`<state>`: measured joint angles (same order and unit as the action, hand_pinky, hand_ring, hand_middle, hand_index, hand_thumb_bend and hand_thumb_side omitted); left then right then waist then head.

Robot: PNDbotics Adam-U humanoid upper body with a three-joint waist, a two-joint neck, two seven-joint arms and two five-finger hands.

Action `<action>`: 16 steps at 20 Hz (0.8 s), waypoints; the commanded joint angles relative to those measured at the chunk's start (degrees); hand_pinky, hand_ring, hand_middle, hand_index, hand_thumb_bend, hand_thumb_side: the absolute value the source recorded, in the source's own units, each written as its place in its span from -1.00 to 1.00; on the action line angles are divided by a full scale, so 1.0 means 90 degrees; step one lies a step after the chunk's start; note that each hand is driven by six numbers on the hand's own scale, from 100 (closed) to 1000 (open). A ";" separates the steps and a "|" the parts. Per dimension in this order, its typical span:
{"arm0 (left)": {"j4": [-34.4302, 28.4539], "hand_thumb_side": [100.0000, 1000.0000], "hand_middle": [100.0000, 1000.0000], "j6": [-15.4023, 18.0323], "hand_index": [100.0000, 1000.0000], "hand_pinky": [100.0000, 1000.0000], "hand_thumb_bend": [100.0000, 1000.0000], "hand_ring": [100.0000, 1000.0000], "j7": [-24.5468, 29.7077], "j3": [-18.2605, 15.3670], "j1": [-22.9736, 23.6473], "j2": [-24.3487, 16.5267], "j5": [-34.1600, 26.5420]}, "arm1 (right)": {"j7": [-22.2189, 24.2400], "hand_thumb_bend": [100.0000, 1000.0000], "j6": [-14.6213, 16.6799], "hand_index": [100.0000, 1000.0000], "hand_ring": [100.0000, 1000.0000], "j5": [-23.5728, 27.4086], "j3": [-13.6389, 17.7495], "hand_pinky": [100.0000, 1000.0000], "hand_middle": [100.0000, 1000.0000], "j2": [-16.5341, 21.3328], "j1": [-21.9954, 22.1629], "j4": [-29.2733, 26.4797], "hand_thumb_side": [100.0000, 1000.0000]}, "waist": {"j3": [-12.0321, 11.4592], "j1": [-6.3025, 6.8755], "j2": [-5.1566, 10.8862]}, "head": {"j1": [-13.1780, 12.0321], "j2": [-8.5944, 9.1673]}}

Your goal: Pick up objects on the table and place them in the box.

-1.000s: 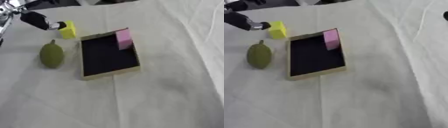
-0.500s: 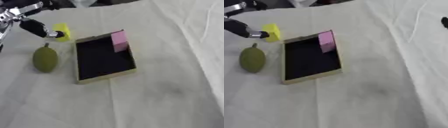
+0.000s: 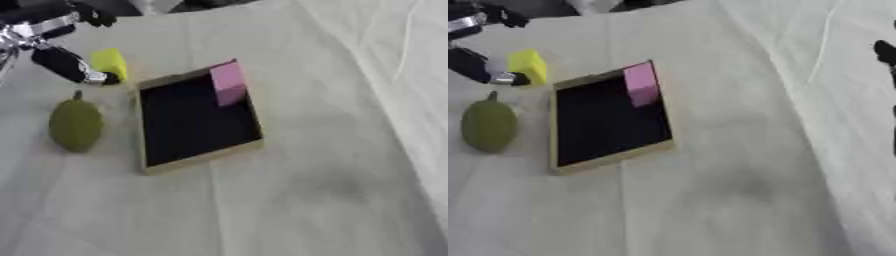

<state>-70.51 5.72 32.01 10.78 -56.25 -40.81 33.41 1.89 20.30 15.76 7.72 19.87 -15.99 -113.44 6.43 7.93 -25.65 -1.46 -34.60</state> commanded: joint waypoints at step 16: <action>0.0421 -0.62 0.66 -0.0258 0.89 0.97 0.03 0.80 -0.0285 -0.0508 -0.0168 -0.0412 0.0192 | 0.0148 -1.00 -0.0105 0.64 1.00 -0.0208 -0.0058 0.82 0.00 -0.0042 -0.0159 -0.0128 0.22 | 0.0104 0.0190 -0.0265 | -0.0181 0.0337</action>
<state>-66.45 3.46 29.93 7.45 -56.73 -41.61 35.27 2.91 19.28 14.29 7.33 19.28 -16.95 -113.44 7.28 9.63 -28.60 -2.78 -32.55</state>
